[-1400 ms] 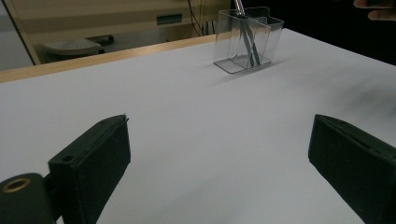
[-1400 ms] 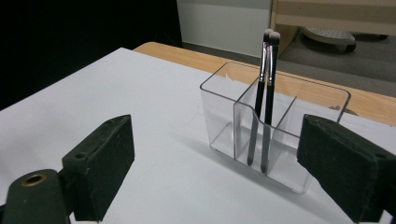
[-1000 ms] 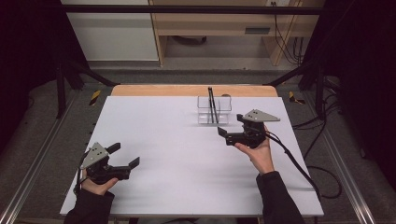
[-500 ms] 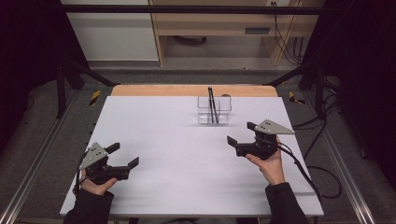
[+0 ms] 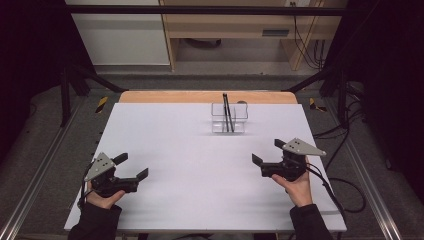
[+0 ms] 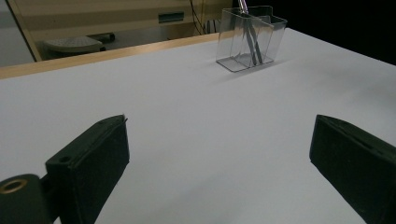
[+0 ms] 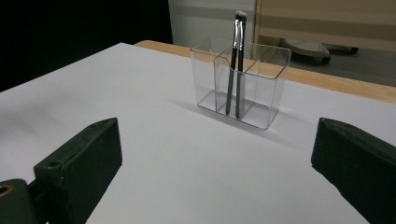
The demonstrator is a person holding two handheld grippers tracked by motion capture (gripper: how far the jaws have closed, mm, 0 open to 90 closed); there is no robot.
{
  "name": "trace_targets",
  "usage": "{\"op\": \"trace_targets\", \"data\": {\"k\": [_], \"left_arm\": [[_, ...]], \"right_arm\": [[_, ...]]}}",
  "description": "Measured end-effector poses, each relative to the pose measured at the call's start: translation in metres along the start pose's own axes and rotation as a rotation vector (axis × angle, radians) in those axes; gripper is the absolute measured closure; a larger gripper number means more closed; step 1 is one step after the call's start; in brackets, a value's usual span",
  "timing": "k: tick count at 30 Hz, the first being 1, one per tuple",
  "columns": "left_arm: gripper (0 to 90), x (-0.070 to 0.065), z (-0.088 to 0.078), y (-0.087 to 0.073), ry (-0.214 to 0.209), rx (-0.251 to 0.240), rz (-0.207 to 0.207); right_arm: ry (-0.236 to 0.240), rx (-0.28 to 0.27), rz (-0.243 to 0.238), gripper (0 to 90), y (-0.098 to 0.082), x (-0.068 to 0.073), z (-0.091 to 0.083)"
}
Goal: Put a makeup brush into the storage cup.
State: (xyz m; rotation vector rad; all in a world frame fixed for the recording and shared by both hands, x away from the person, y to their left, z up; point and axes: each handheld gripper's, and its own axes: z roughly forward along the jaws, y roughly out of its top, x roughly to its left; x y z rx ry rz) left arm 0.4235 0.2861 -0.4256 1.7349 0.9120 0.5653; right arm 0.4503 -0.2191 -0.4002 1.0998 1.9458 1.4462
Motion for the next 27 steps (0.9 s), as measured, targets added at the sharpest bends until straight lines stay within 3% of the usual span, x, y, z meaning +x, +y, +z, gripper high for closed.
{"op": "trace_targets", "data": {"k": [10,20,27], "left_arm": [[4.5,0.0,-0.001,0.0,0.001,0.0,0.006],[4.6,0.0,-0.001,-0.002,0.001,-0.002,0.004],[4.6,0.0,-0.001,-0.003,0.003,0.001,0.009]], "right_arm": [[-0.011,0.0,0.004,1.7,-0.014,-0.002,-0.016],[-0.034,0.01,0.013,1.4,-0.025,-0.006,-0.024],[-0.024,0.011,0.027,1.4,-0.027,-0.005,-0.024]]}}
